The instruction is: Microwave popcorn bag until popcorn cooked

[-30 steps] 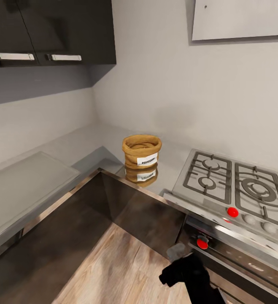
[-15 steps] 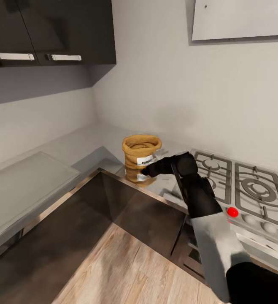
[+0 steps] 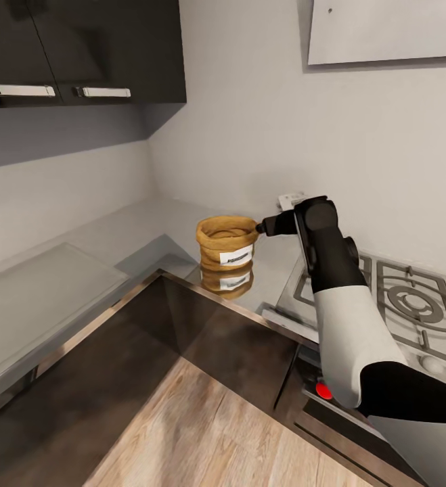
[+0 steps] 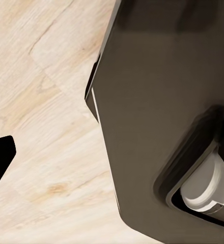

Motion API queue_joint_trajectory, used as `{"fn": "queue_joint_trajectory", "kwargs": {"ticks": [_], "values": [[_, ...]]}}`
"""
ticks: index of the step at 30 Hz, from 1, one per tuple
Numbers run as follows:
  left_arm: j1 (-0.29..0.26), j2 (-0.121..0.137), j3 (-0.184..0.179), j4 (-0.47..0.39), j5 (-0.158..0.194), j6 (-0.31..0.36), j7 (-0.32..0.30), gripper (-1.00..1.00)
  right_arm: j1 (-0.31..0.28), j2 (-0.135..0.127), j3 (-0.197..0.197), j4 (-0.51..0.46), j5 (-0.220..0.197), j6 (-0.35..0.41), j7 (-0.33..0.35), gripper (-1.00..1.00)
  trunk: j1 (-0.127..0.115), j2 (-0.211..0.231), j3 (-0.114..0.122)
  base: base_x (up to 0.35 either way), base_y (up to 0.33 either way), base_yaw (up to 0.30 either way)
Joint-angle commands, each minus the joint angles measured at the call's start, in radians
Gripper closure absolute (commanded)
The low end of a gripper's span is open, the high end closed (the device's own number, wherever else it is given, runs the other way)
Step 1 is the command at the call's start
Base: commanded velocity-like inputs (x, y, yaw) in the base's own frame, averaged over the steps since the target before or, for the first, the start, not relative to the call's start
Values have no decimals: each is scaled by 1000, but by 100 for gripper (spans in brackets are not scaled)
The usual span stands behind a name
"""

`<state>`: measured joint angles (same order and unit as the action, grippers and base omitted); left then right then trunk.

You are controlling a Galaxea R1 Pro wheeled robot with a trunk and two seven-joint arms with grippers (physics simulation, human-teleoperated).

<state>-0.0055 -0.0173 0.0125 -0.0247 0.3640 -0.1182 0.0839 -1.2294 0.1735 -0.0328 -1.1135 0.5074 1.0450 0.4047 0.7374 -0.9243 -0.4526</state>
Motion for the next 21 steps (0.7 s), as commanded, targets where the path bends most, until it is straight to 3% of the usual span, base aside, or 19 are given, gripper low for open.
{"fn": "queue_joint_trajectory", "kwargs": {"ticks": [1,7,21], "values": [[-1,-2,1,0,3,-2,1,-100,-1,1,-4,-1,11,2,9,-100,0,-1,-1,0,0,0],[0,-8,1,0,3,-3,8,-100,-1,1,-3,-3,12,2,7,-100,0,-1,-1,0,0,0],[0,-7,1,0,3,-3,10,-100,-1,1,-2,-3,14,2,6,-100,-54,97,43,0,0,0]]}}
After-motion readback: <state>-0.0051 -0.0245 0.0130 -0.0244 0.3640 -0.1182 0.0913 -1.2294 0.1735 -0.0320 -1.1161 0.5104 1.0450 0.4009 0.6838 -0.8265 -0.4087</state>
